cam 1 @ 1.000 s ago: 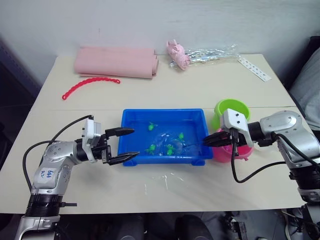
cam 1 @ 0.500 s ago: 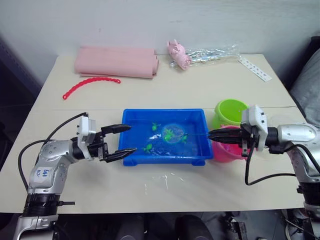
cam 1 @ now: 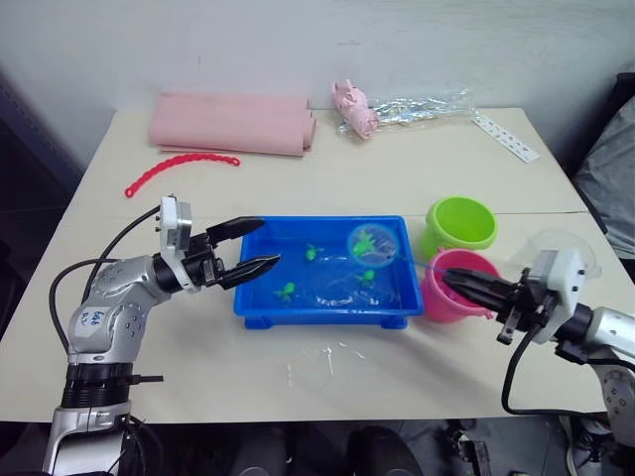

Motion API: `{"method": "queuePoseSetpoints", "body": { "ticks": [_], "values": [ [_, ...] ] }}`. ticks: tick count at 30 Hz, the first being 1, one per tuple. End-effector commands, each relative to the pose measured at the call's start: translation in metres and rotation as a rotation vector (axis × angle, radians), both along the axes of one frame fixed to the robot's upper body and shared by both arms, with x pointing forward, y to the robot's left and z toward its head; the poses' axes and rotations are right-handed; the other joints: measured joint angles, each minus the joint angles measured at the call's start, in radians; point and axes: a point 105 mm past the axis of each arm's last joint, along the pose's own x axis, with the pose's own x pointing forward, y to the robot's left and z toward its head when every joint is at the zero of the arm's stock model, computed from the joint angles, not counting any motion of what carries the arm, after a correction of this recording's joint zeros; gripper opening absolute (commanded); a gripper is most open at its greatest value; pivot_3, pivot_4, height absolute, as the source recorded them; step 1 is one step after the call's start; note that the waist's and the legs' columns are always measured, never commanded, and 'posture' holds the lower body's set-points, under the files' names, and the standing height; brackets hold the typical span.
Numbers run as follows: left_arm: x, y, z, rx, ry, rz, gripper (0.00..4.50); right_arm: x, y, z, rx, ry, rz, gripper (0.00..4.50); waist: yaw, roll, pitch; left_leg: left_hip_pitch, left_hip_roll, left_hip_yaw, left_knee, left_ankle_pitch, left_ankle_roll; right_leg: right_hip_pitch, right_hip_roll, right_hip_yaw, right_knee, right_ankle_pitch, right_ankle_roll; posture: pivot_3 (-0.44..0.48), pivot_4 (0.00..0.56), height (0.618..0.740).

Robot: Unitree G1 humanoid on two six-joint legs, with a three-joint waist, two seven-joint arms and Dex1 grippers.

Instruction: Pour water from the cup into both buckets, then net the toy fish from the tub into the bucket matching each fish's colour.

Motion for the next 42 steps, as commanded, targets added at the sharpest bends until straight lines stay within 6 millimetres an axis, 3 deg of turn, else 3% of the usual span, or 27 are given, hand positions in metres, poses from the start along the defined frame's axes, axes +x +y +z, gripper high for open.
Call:
{"method": "queuePoseSetpoints", "body": {
  "ticks": [1,6,12,15,21,26,35,42],
  "values": [
    [-0.001,-0.011,0.017,-0.023,-0.050,-0.034,4.46,-0.007,-0.019,0.027,-0.012,-0.100,-0.084,0.00,0.003,0.000,0.000,0.000,0.000,0.000,0.000,0.000,0.000,0.000,0.000,0.000,0.000,0.000,0.000,0.000,0.150,0.740],
    [0.001,-0.022,0.018,-0.012,-0.052,-0.051,4.46,-0.001,-0.060,0.033,-0.164,-0.139,-0.275,0.00,0.005,0.000,0.000,0.000,0.000,0.001,0.000,0.000,0.000,0.000,0.001,0.000,0.000,0.000,0.000,0.000,0.150,0.740],
    [0.001,-0.033,0.019,-0.032,-0.057,-0.072,4.46,0.016,-0.090,0.040,-0.470,-0.258,-0.428,0.00,0.008,0.000,0.000,0.000,0.000,0.002,0.000,0.000,0.000,0.000,0.000,0.001,-0.001,0.000,0.000,0.000,0.150,0.740],
    [0.000,-0.039,0.017,-0.025,-0.070,-0.089,4.46,0.024,-0.096,0.036,-0.621,-0.319,-0.449,0.00,0.009,0.000,0.000,0.001,0.000,0.002,0.000,0.000,0.000,0.000,0.001,0.001,-0.001,0.000,0.000,0.000,0.150,0.740],
    [-0.001,-0.049,0.016,-0.031,-0.098,-0.107,4.46,0.033,-0.101,0.033,-0.934,-0.470,-0.430,0.00,0.011,0.000,0.000,0.000,0.000,0.002,0.000,0.000,0.000,0.000,0.001,0.001,0.000,0.000,0.000,0.000,0.150,0.740],
    [0.000,-0.051,0.015,-0.028,-0.117,-0.098,4.46,0.027,-0.101,0.031,-1.182,-0.642,-0.366,0.00,0.015,0.000,0.000,0.000,0.000,0.002,0.000,0.000,0.000,0.000,0.001,0.001,-0.001,0.000,0.000,0.000,0.150,0.740],
    [0.003,-0.057,0.017,-0.052,-0.123,-0.116,4.46,0.025,-0.099,0.023,-1.346,-0.743,-0.251,0.00,0.017,0.000,0.000,0.000,0.000,0.002,0.000,0.000,0.000,0.000,0.000,0.001,-0.001,0.000,0.000,0.000,0.150,0.740],
    [0.005,-0.054,0.015,-0.048,-0.121,-0.120,4.46,0.026,-0.095,0.034,-1.369,-0.835,-0.251,0.00,0.016,0.000,0.000,0.000,0.000,0.002,0.000,0.000,0.000,0.000,0.001,0.001,-0.001,0.000,0.000,0.000,0.150,0.740]
  ]
}}
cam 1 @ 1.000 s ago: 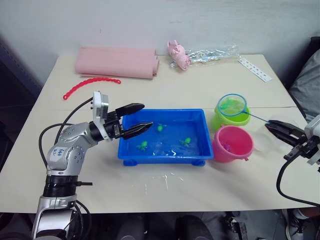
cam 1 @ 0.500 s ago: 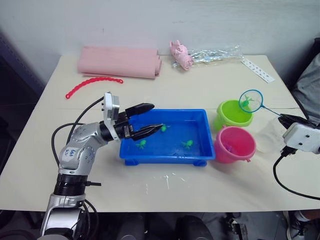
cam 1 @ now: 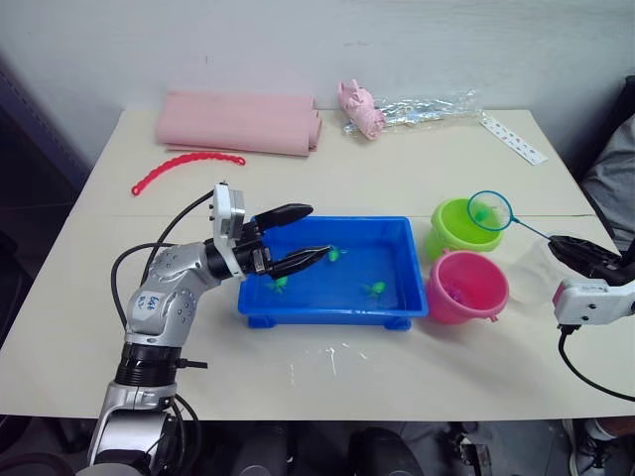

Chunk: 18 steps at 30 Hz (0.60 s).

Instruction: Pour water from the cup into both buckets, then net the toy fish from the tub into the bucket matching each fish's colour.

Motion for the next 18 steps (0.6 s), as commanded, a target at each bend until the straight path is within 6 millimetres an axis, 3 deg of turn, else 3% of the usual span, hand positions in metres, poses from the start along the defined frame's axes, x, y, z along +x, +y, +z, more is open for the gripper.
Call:
{"method": "queuePoseSetpoints", "body": {
  "ticks": [1,4,9,11,15,18],
  "values": [
    [0.002,0.000,0.009,-0.008,-0.051,-0.017,4.46,0.001,0.005,0.019,-0.111,-0.101,0.063,0.00,0.000,0.000,0.000,0.000,0.000,0.000,0.000,0.000,0.000,0.000,0.000,0.000,0.000,0.000,0.000,0.000,0.150,0.740],
    [0.002,-0.001,0.009,-0.009,-0.052,-0.025,4.46,0.001,0.005,0.012,-0.120,-0.083,0.068,0.00,0.000,0.000,0.000,0.000,0.000,0.000,0.000,0.000,0.000,0.000,0.000,0.000,0.000,0.000,0.000,0.000,0.150,0.740],
    [0.000,0.013,0.009,-0.002,-0.064,-0.011,4.46,-0.002,0.003,0.046,0.311,-0.155,0.031,0.00,-0.001,0.000,0.000,0.000,0.000,0.000,0.000,0.000,0.000,0.000,0.000,0.000,0.000,0.000,0.000,0.000,0.150,0.740],
    [-0.002,0.026,0.007,0.015,-0.065,0.009,4.46,-0.001,0.016,0.054,0.491,-0.077,0.084,0.00,-0.001,0.000,0.000,0.000,0.000,0.000,0.000,0.000,0.000,0.000,0.000,0.000,0.000,0.000,0.000,0.000,0.150,0.740],
    [-0.004,0.053,-0.002,0.079,-0.046,0.066,4.46,0.002,0.049,0.045,0.295,0.125,0.209,0.00,0.000,0.000,0.000,0.000,0.000,0.000,0.000,0.000,0.000,0.000,0.000,0.000,0.000,0.000,0.000,0.000,0.150,0.740],
    [-0.006,0.067,-0.010,0.117,-0.029,0.095,4.46,0.008,0.074,0.043,0.331,0.237,0.267,0.00,-0.001,0.000,0.000,0.000,0.000,0.000,0.000,0.000,0.000,0.000,0.000,0.000,0.000,0.000,0.000,0.000,0.150,0.740]
  ]
}}
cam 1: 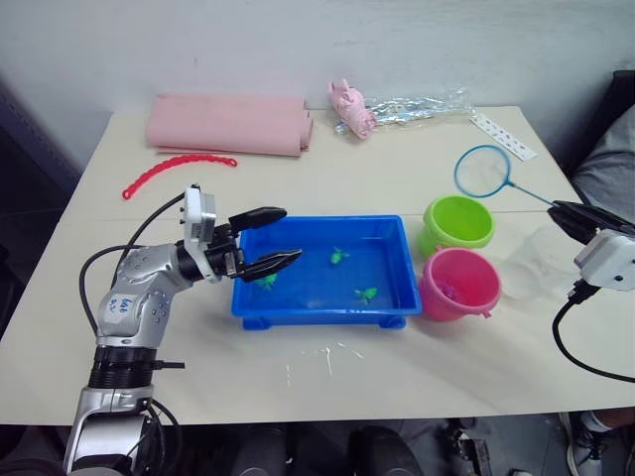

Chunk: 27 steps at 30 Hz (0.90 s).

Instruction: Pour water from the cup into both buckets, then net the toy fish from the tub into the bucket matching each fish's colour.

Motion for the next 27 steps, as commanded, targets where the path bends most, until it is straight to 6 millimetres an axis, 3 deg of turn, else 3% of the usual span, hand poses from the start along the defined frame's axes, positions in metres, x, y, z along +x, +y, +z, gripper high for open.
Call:
{"method": "queuePoseSetpoints", "body": {
  "ticks": [1,7,10,18,22,27],
  "values": [
    [-0.009,0.065,-0.013,0.117,-0.009,0.122,4.46,0.008,0.078,0.017,0.087,0.330,0.307,0.00,-0.008,0.001,0.000,0.000,0.000,0.000,0.000,0.000,0.000,0.000,0.000,0.000,0.000,0.000,0.000,0.000,0.150,0.740],
    [-0.012,0.076,-0.028,0.234,-0.018,0.133,4.46,0.007,0.120,-0.007,-0.024,0.524,0.449,0.00,-0.026,0.001,0.001,0.001,0.001,0.000,0.000,0.000,0.000,0.000,0.000,0.000,0.001,0.000,0.000,0.000,0.150,0.740],
    [-0.015,0.076,-0.031,0.234,-0.013,0.121,4.46,0.014,0.121,-0.021,-0.097,0.609,0.422,0.00,-0.019,0.000,0.001,0.000,0.001,-0.001,0.000,0.000,0.000,0.000,0.000,-0.001,0.001,0.000,0.000,0.000,0.150,0.740],
    [-0.019,0.076,-0.037,0.217,-0.020,0.122,4.46,0.024,0.117,-0.034,-0.214,0.744,0.364,0.00,-0.017,0.001,0.001,-0.001,0.000,-0.002,0.002,-0.001,0.001,0.000,-0.002,-0.001,0.000,0.000,0.000,0.000,0.150,0.740],
    [-0.024,0.077,-0.041,0.232,-0.018,0.114,4.46,0.021,0.136,-0.039,-0.149,0.807,0.436,0.00,-0.025,0.001,0.001,0.000,0.000,-0.001,0.001,-0.001,0.001,-0.001,-0.001,-0.001,0.000,0.000,0.000,0.000,0.150,0.740],
    [-0.028,0.079,-0.042,0.235,-0.017,0.111,4.46,0.020,0.147,-0.047,0.062,0.936,0.448,0.00,-0.024,0.001,0.001,0.000,0.001,-0.001,0.001,-0.001,0.001,-0.001,-0.001,-0.001,0.001,0.000,0.000,0.000,0.150,0.740]
  ]
}}
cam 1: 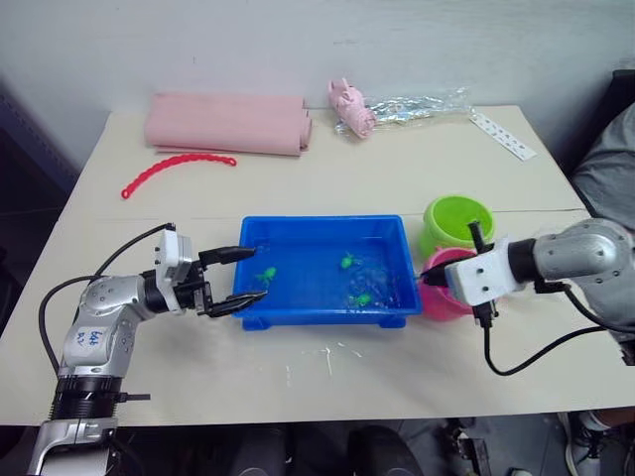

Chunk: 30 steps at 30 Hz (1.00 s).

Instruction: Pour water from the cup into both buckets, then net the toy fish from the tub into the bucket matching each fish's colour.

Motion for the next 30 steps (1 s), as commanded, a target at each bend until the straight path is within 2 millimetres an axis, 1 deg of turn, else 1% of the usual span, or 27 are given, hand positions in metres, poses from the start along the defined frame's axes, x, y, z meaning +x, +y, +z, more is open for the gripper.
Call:
{"method": "queuePoseSetpoints", "body": {
  "ticks": [1,3,8,14,19,25,30],
  "values": [
    [-0.007,0.002,0.008,0.010,-0.047,-0.013,4.46,-0.002,0.014,-0.002,0.200,0.177,-0.075,0.00,0.004,0.000,0.000,0.000,0.000,0.000,0.000,0.000,0.000,0.000,0.000,0.000,0.000,0.000,0.000,0.000,0.150,0.740],
    [-0.007,0.003,0.008,0.011,-0.046,-0.013,4.46,0.001,0.015,-0.007,0.278,0.225,-0.116,0.00,0.003,0.000,0.000,0.000,0.000,-0.001,0.001,0.000,0.000,0.001,0.000,-0.001,0.000,0.000,0.000,0.000,0.150,0.740],
    [-0.009,0.003,0.008,0.011,-0.046,-0.009,4.46,0.004,0.015,-0.008,0.453,0.351,-0.178,0.00,0.002,0.000,0.000,0.000,0.000,-0.001,0.000,0.000,0.000,0.000,0.000,-0.001,0.000,0.000,0.000,0.000,0.150,0.740],
    [-0.009,0.005,0.010,0.013,-0.049,-0.006,4.46,0.007,0.008,-0.001,0.640,0.452,-0.220,0.00,0.002,0.000,0.000,0.000,0.000,-0.001,0.000,0.000,0.000,0.000,0.000,-0.001,0.000,0.000,0.000,0.000,0.150,0.740],
    [-0.009,0.003,0.011,0.004,-0.054,-0.017,4.46,0.005,0.000,0.011,0.727,0.430,-0.227,0.00,0.003,0.000,0.000,0.000,0.000,-0.001,0.000,0.000,0.000,0.000,0.000,-0.001,0.000,0.000,0.000,0.000,0.150,0.740],
    [-0.003,-0.007,0.022,-0.066,-0.060,-0.022,4.46,-0.009,-0.016,0.030,0.844,0.355,-0.253,0.00,0.007,0.000,0.000,0.000,0.000,-0.001,0.000,0.000,0.000,0.000,0.000,-0.001,0.000,0.000,0.000,0.000,0.150,0.740],
    [0.006,-0.020,0.038,-0.172,-0.055,-0.023,4.46,-0.023,-0.042,0.048,0.910,0.229,-0.330,0.00,0.007,0.000,0.000,-0.001,0.000,-0.001,0.000,0.000,0.000,0.000,0.000,-0.001,0.000,0.000,0.000,0.000,0.150,0.740]
  ]
}}
